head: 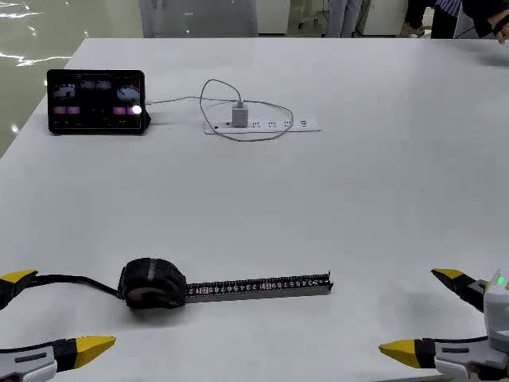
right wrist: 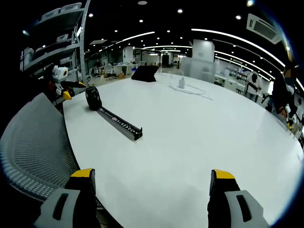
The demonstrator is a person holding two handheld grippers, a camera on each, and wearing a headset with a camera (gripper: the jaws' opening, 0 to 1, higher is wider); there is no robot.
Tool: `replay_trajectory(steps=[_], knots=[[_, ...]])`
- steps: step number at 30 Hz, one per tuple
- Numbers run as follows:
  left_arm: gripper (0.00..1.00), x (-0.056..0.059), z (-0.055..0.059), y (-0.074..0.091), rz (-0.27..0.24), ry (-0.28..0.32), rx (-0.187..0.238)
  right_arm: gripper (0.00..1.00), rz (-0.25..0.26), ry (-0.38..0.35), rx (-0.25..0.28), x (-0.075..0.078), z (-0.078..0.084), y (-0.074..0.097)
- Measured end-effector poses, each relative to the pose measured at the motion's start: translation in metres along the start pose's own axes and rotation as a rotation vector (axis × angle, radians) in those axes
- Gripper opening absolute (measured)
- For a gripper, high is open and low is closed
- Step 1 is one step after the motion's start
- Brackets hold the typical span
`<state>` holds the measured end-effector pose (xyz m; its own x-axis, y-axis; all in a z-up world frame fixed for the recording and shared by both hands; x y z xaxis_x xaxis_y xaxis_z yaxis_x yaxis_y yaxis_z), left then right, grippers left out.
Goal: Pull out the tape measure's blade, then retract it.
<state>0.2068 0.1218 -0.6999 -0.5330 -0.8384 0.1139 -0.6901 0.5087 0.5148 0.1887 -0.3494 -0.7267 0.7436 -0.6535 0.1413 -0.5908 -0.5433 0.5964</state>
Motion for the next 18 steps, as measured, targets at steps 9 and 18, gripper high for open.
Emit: replay_trajectory(steps=[9,18], knots=[[0.99,0.008,-0.005,-0.005,0.02,0.006,-0.012,0.99,-0.003,0.005,-0.006,-0.002,0.002,0.002],[0.99,0.012,0.001,-0.01,-0.048,0.043,-0.07,0.99,-0.025,0.035,-0.025,-0.002,-0.002,0.0]])
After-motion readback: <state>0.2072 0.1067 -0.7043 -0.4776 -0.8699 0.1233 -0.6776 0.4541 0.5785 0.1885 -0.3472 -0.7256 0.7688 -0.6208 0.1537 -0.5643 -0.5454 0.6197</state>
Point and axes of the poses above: the centre of the closed fingertips' face, and the gripper's own axes: y roughly backward along the fingers, x roughly to its right, z roughly out of its underside, the point moved 3 cm from there along y, roughly backward along the fingers, and after that the axes turned 9 degrees about y, right-handed, at the moved point
